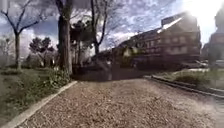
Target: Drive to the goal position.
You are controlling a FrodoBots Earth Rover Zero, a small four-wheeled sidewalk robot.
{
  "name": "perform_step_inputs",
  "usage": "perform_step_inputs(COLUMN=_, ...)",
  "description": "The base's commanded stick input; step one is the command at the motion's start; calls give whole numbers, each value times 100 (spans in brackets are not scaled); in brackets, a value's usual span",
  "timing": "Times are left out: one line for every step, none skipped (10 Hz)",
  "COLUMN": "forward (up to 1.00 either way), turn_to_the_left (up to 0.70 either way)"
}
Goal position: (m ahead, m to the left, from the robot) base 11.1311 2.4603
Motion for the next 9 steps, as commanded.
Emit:
perform_step_inputs(forward=70, turn_to_the_left=0)
perform_step_inputs(forward=70, turn_to_the_left=0)
perform_step_inputs(forward=70, turn_to_the_left=0)
perform_step_inputs(forward=70, turn_to_the_left=0)
perform_step_inputs(forward=70, turn_to_the_left=0)
perform_step_inputs(forward=70, turn_to_the_left=0)
perform_step_inputs(forward=70, turn_to_the_left=0)
perform_step_inputs(forward=70, turn_to_the_left=0)
perform_step_inputs(forward=70, turn_to_the_left=0)
